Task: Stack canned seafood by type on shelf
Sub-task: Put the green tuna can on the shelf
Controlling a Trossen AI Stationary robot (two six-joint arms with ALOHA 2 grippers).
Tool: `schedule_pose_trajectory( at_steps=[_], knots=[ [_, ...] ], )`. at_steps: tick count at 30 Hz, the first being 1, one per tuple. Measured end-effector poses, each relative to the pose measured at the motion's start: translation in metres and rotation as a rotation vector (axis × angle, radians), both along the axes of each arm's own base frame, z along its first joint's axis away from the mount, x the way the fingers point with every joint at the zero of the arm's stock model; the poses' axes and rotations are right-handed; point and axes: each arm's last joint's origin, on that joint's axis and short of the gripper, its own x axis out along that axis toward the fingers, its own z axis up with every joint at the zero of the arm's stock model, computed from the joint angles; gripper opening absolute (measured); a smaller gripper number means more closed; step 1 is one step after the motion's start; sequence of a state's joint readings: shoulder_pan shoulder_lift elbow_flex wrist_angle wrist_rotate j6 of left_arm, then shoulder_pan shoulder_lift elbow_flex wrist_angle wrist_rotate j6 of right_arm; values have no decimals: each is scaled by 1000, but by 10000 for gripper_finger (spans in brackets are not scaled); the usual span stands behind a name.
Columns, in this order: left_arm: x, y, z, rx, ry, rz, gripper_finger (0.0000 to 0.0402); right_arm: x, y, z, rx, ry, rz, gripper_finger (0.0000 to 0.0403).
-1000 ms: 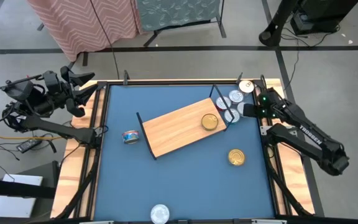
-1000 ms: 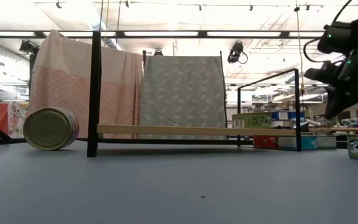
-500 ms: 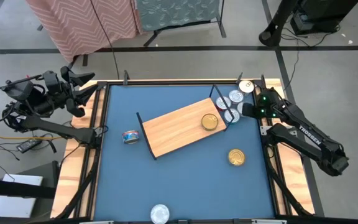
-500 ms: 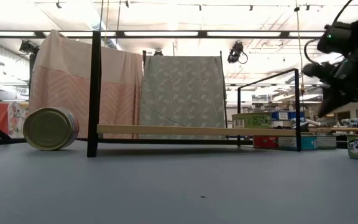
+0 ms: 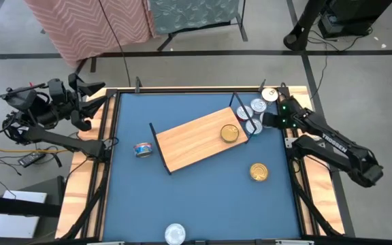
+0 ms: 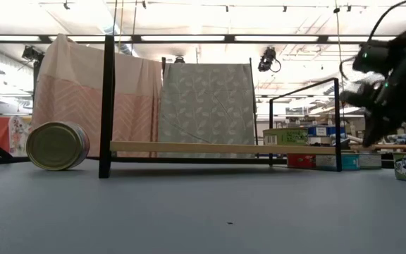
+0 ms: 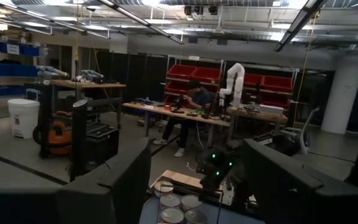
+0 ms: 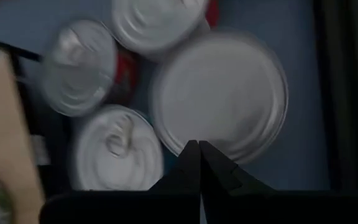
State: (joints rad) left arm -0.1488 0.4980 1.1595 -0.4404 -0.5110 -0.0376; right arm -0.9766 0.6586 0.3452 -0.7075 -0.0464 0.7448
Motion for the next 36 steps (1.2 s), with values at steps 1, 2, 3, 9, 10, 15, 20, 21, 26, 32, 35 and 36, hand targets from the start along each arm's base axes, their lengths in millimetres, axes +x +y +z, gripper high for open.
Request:
schedule_pose_trajectory(
  at_steps=[1, 2, 3, 9, 10, 15, 20, 21, 26, 32, 35, 36],
  knots=[
    [0, 0, 0, 0, 0, 0, 252, 0, 0, -5, 16, -2, -1, 4],
    [0, 0, 0, 0, 0, 0, 252, 1, 1, -10, 30, -8, 3, 4],
    [0, 0, 0, 0, 0, 0, 252, 2, 1, -13, 32, -18, 5, 4],
    [0, 0, 0, 3, 1, 1, 252, 5, 5, -21, 48, -42, 12, 4],
    [0, 0, 0, 4, 1, 1, 252, 5, 6, -21, 56, -47, 15, 4],
    [0, 0, 0, 8, 3, 2, 252, -1, 18, -33, 202, 23, 40, 4],
    [0, 0, 0, 8, 3, 3, 252, 3, 19, -31, 178, 26, 57, 4],
    [0, 0, 0, 9, 3, 2, 252, 4, 19, -31, 175, 22, 62, 4],
    [0, 0, 0, 9, 4, 3, 252, 6, 24, -31, 210, 12, 108, 4],
    [0, 0, 0, 9, 4, 3, 252, 16, 28, -26, 266, -105, 236, 4],
    [0, 0, 0, 10, 4, 3, 252, 25, 29, -9, 239, -159, 349, 4],
    [0, 0, 0, 10, 4, 3, 252, 29, 29, 1, 210, -177, 395, 4]
  ],
)
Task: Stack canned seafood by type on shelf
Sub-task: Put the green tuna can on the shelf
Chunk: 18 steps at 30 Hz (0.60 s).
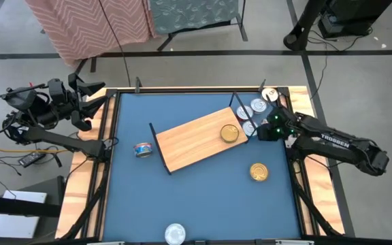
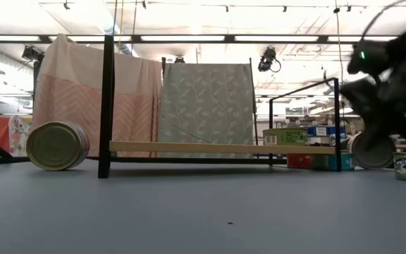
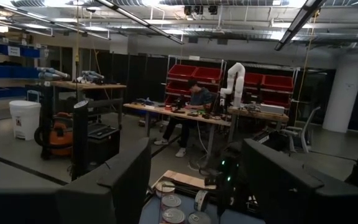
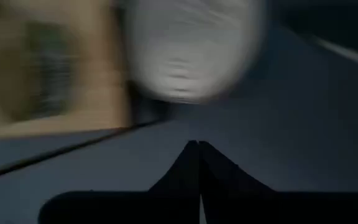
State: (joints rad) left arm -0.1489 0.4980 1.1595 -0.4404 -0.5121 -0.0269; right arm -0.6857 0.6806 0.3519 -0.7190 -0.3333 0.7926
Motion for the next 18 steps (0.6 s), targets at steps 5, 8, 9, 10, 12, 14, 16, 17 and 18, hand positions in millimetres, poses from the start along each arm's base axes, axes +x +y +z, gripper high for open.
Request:
schedule_pose_trajectory(
  at_steps=[5, 8, 9, 10, 12, 14, 16, 17, 18],
  knots=[
    [0, 0, 0, 0, 0, 0, 252, 17, -1, 74, -240, -170, 123, 4],
    [0, 0, 0, 0, 0, 0, 252, 19, 2, 122, -409, -237, 157, 4],
    [0, 0, 0, 0, 0, 0, 252, 17, 4, 136, -459, -243, 162, 4],
    [0, 0, 0, 0, 0, 0, 252, 14, 6, 147, -501, -235, 172, 4],
    [0, 0, 0, 0, 0, 1, 252, 6, 10, 165, -564, -194, 200, 7],
    [0, 0, 0, 0, 0, 0, 252, 0, 13, 174, -578, -159, 231, 14],
    [0, 0, 0, -1, 0, 0, 252, -4, 15, 178, -564, -129, 275, 29],
    [0, 0, 0, -1, 0, 0, 252, -5, 16, 179, -552, -116, 305, 40],
    [0, 0, 0, -1, 0, 0, 252, -5, 17, 178, -538, -107, 337, 52]
  ],
)
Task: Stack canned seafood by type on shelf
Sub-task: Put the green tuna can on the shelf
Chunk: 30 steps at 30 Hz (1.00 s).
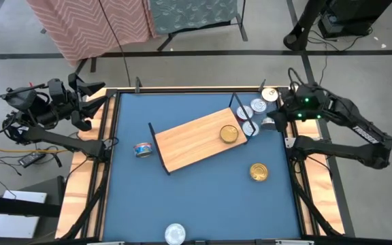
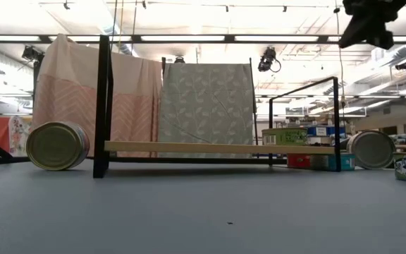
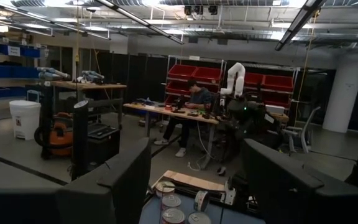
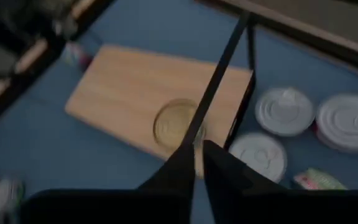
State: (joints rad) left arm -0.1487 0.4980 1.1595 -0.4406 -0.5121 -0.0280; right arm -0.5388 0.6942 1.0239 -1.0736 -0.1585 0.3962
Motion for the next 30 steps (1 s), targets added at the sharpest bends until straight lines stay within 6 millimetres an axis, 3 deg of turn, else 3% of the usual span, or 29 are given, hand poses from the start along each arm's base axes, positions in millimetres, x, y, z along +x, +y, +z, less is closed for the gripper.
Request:
schedule_pose_trajectory(
  at_steps=[9, 16, 21, 30],
  knots=[
    [0, 0, 0, -11, -4, -3, 252, 26, -11, -14, -12, 125, 295, 194],
    [0, 0, 0, -57, -23, -12, 252, 40, -26, -40, -37, 468, 438, 283],
    [0, 0, 0, -73, -29, -16, 252, 37, -35, -52, 24, 641, 490, 312],
    [0, 0, 0, -73, -29, -16, 252, 27, -54, -59, -18, 811, 524, 314]
  ],
)
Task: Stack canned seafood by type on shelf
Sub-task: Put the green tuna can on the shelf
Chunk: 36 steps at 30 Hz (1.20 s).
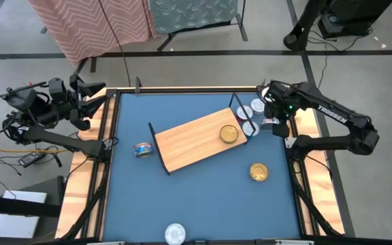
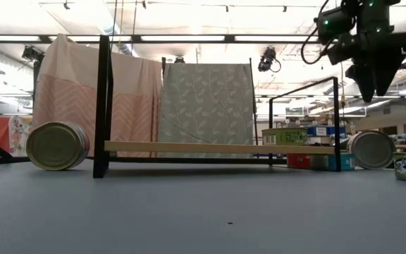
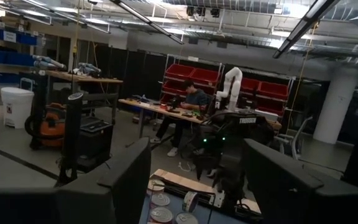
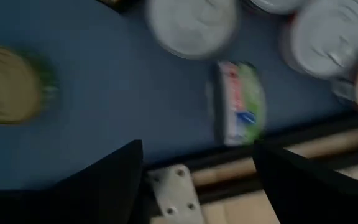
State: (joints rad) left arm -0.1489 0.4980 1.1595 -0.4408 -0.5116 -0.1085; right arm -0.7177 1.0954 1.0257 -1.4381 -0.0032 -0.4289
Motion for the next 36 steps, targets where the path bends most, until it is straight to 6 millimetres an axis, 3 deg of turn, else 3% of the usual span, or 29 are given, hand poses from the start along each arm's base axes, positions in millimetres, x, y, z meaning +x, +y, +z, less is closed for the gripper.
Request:
schedule_pose_trajectory(
  at_steps=[8, 21, 36],
  knots=[
    [0, 0, 0, 0, 0, 0, 252, -2, -11, -2, -140, 111, -45, 309],
    [0, 0, 0, 0, 0, 0, 252, 12, -22, 0, -228, -39, -82, 303],
    [0, 0, 0, -4, -1, -1, 252, 18, -35, -27, -43, 110, -74, 395]
  ],
)
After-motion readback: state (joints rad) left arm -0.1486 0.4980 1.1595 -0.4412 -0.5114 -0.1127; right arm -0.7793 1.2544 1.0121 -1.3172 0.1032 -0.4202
